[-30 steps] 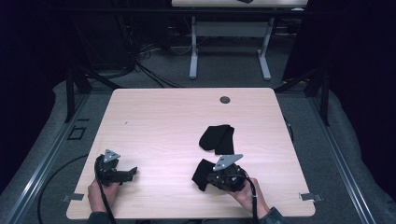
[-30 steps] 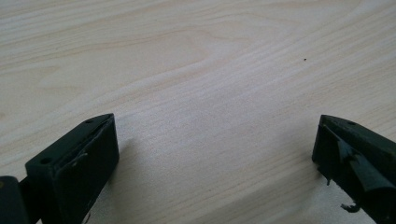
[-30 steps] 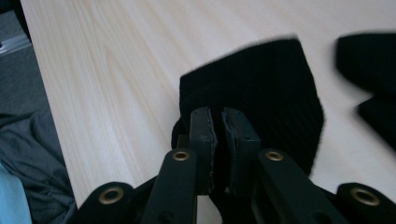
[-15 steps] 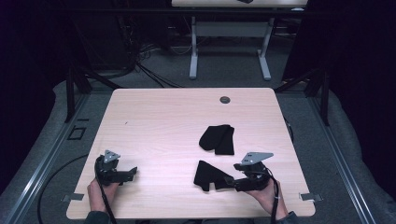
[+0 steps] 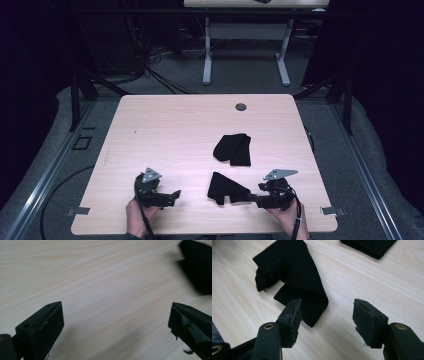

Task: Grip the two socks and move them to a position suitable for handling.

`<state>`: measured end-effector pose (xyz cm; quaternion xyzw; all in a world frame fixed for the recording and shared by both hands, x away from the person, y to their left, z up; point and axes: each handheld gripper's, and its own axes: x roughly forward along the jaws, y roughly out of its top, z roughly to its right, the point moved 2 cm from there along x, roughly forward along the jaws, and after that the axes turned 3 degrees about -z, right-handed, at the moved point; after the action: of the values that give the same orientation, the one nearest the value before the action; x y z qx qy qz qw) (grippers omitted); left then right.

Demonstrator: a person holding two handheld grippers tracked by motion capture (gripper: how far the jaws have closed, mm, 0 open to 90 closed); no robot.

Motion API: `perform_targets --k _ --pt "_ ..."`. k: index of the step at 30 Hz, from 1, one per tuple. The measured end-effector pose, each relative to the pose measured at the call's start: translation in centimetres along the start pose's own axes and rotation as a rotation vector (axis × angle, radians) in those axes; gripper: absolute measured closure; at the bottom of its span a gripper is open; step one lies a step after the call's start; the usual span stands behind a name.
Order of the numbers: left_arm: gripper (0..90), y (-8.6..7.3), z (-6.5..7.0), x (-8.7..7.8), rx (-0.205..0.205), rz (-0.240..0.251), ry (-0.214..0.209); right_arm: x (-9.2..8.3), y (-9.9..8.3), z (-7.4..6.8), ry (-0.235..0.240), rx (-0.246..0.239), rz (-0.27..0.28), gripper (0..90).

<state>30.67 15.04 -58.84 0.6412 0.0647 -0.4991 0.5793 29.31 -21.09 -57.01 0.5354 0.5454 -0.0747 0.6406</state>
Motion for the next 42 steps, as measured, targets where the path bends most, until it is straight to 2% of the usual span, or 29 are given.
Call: perform_targets --k 3,5,9,12,15,17,22,24,27,28,33,37,42 --pt "1.1 0.5 2.6 1.1 0.050 -0.029 -0.021 0.4 -0.2 -0.4 -0.015 0.006 -0.006 41.2" --pt "2.5 0.7 4.1 1.6 0.058 -0.028 -0.044 0.5 -0.3 -0.7 -0.031 0.014 -0.004 41.7" --pt "5.6 0.9 6.8 2.4 0.089 -0.038 -0.068 0.5 -0.5 -1.0 -0.033 0.038 0.013 42.2" --pt "8.7 1.1 8.0 2.8 0.100 -0.041 -0.084 0.7 -0.6 -1.3 -0.058 0.036 0.011 42.0" --pt "11.3 1.5 9.0 3.5 0.124 -0.056 -0.091 0.9 -0.6 -1.5 -0.058 0.037 0.022 41.9" --pt "12.3 1.7 9.4 4.0 0.122 -0.058 -0.096 1.0 -0.5 -1.7 -0.064 0.045 0.030 42.2" --pt "16.1 2.2 10.1 5.0 0.141 -0.048 -0.043 1.5 -0.4 -2.2 -0.064 0.037 0.023 43.1" --pt "18.0 2.4 10.2 5.4 0.154 -0.055 -0.037 1.8 -0.3 -2.3 -0.070 0.028 0.015 43.3" --pt "23.8 2.4 10.4 5.6 0.157 -0.050 -0.020 2.2 -0.4 -2.6 -0.074 0.034 0.011 49.2" --pt "26.7 2.4 10.4 5.5 0.161 -0.047 -0.018 2.4 -0.4 -2.7 -0.075 0.026 0.000 50.9" --pt "40.2 2.4 10.1 5.4 0.168 -0.039 -0.006 2.6 -0.5 -2.5 -0.071 0.031 0.020 64.5" --pt "55.8 2.4 10.0 5.4 0.164 -0.024 0.016 2.7 -0.3 -2.2 -0.055 0.046 0.025 75.0" --pt "77.6 2.5 9.8 5.4 0.180 -0.018 0.009 2.9 -0.2 -1.9 -0.028 0.058 0.038 81.1"
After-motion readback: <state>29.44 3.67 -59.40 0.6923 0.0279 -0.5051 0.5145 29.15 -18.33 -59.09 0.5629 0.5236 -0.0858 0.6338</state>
